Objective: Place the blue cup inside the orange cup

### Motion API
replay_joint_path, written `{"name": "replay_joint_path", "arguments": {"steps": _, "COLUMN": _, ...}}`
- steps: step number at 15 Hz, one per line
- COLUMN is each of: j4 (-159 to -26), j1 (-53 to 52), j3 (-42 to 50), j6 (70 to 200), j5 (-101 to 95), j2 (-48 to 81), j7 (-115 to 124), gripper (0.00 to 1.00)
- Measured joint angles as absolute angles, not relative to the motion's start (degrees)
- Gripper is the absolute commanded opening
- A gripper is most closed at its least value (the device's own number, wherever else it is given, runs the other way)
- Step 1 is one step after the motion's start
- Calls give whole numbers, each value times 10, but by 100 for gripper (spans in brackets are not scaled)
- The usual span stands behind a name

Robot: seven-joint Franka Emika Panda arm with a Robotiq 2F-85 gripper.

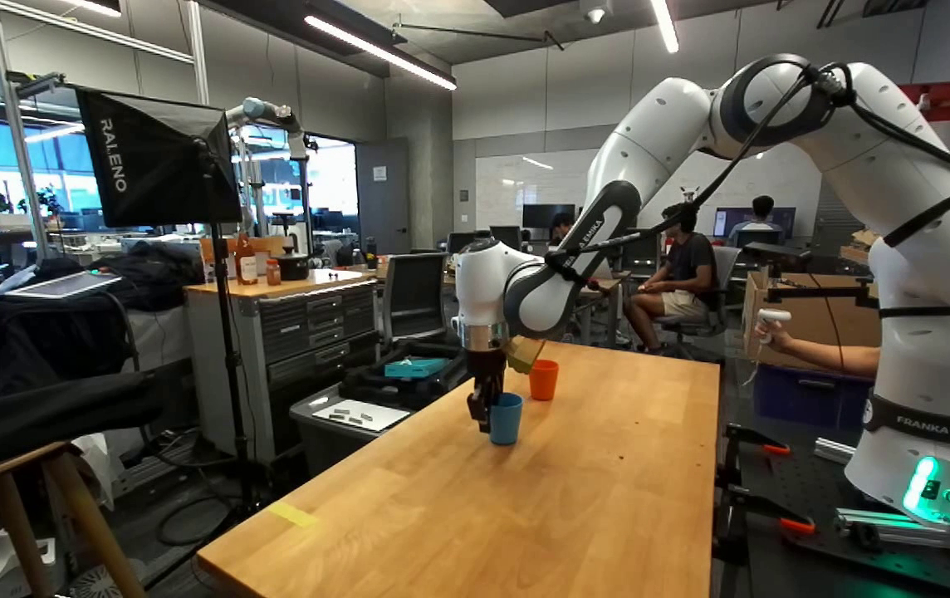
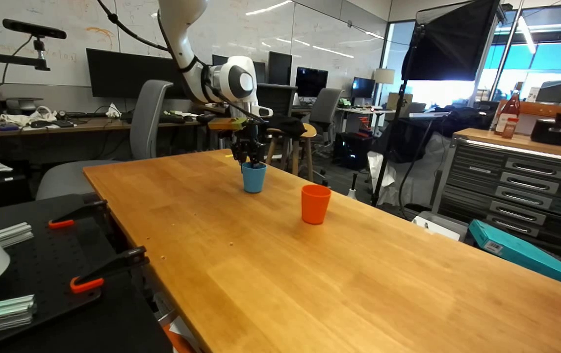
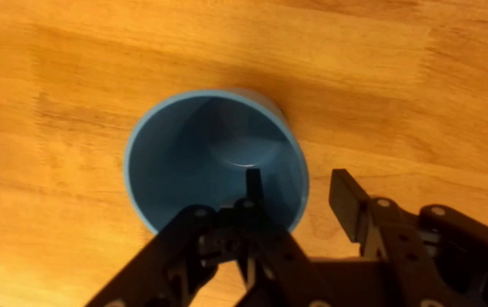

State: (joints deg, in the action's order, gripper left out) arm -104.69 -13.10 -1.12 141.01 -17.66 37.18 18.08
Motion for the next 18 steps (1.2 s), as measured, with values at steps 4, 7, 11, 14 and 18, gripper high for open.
{"name": "replay_joint_path", "arguments": {"steps": 4, "j4": -1036, "j1": -130, "j3": -4, "j6": 1406, "j5": -169, "j2": 370, "j7": 181, "gripper": 1}}
{"name": "replay_joint_path", "arguments": {"steps": 7, "j4": -1034, "j1": -127, "j3": 5, "j6": 1397, "j5": -166, "j2": 367, "j7": 181, "gripper": 5}}
{"name": "replay_joint_path", "arguments": {"steps": 11, "j4": -1013, "j1": -117, "j3": 9, "j6": 1354, "j5": -151, "j2": 349, "j7": 180, "gripper": 5}}
{"name": "replay_joint_path", "arguments": {"steps": 14, "j4": -978, "j1": -111, "j3": 16, "j6": 1298, "j5": -146, "j2": 318, "j7": 180, "gripper": 5}}
{"name": "replay_joint_path", "arguments": {"steps": 18, "j4": -942, "j1": -95, "j3": 44, "j6": 1240, "j5": -147, "j2": 284, "j7": 180, "gripper": 5}}
